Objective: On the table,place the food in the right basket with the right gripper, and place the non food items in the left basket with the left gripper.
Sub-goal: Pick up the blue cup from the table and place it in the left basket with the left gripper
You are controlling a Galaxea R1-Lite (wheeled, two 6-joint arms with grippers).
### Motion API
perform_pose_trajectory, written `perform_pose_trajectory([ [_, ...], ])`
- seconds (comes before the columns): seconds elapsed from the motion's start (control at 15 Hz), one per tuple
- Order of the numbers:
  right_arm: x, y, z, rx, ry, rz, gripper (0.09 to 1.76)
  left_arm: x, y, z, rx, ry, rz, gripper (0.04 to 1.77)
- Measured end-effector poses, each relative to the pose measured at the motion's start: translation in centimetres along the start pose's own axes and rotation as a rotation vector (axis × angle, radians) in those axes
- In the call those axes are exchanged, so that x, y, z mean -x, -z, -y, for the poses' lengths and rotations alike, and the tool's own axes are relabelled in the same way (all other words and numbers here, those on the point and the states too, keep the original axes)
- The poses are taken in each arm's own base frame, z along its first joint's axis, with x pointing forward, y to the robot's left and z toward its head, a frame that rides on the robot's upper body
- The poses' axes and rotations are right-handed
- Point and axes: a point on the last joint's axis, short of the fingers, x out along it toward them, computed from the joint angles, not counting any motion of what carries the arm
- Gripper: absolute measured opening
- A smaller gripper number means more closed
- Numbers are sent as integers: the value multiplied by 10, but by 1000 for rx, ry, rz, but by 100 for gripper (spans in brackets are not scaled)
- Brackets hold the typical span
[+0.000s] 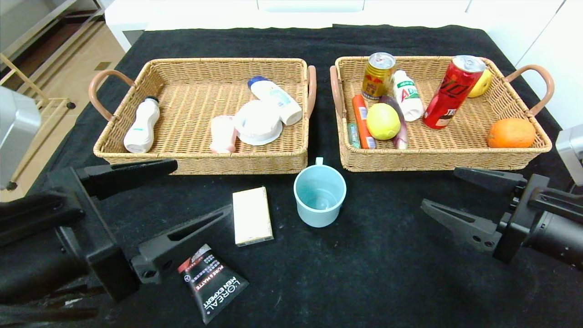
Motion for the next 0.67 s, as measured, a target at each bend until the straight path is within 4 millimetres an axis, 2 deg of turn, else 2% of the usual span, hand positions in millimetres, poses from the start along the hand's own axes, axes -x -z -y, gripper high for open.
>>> perform_pose_trajectory([
  [0.4, 3, 0, -1, -1, 4, 2, 170, -33, -20, -5, -14, -108, -194, 172],
  [0.67, 5, -2, -1, 1, 9, 11, 170, -59, -47, -3, -28, -179, -269, 172],
])
